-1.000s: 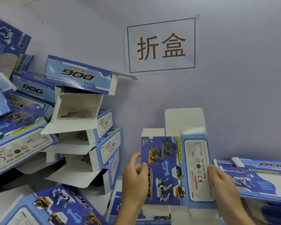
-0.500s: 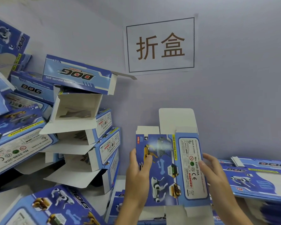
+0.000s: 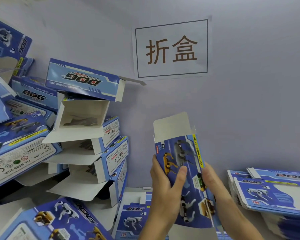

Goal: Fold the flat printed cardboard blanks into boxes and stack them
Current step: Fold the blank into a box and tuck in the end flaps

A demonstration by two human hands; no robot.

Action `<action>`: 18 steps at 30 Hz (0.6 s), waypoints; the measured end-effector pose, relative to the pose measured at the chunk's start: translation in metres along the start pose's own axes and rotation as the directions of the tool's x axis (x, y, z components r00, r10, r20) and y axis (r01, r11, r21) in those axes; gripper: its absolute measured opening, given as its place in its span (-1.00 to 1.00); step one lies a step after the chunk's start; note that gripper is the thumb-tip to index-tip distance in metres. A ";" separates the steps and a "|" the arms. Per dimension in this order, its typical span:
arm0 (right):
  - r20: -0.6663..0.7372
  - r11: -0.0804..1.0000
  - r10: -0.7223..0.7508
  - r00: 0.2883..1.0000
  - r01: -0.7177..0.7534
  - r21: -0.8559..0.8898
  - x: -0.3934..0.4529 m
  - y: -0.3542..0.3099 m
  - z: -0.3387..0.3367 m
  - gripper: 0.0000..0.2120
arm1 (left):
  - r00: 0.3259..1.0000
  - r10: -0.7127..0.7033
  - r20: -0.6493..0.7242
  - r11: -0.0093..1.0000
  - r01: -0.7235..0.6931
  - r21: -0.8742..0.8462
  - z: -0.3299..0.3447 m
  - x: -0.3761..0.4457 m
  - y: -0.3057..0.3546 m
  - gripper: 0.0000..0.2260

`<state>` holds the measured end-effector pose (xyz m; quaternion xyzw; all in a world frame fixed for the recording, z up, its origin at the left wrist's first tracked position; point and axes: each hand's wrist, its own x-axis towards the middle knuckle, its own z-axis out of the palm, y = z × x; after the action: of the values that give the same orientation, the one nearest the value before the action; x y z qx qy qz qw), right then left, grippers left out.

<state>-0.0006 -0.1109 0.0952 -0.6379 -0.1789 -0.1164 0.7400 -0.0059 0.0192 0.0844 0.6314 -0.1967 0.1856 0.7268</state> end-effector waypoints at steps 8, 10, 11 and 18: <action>-0.128 0.990 -0.063 0.990 0.047 -0.130 -0.006 0.005 -0.010 -0.32 | 0.997 -0.024 -0.067 0.988 0.013 -0.153 -0.016 0.011 0.003 -0.65; -0.126 0.996 -0.048 0.991 0.038 -0.079 -0.006 0.005 -0.015 -0.31 | 0.996 -0.076 -0.038 0.979 0.067 -0.194 -0.021 0.013 0.004 -0.60; -0.110 0.997 -0.046 0.993 0.038 -0.072 -0.007 0.004 -0.015 -0.31 | 0.994 -0.110 0.000 0.972 0.108 -0.210 -0.022 0.012 0.004 -0.54; -0.034 0.999 0.010 0.999 -0.012 -0.046 -0.009 0.008 -0.004 -0.36 | 0.984 -0.127 -0.124 0.973 0.099 -0.210 -0.020 0.010 -0.005 -0.65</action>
<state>-0.0052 -0.1136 0.0840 -0.6538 -0.1600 -0.1272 0.7286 0.0062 0.0388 0.0826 0.5500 -0.1281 0.1656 0.8085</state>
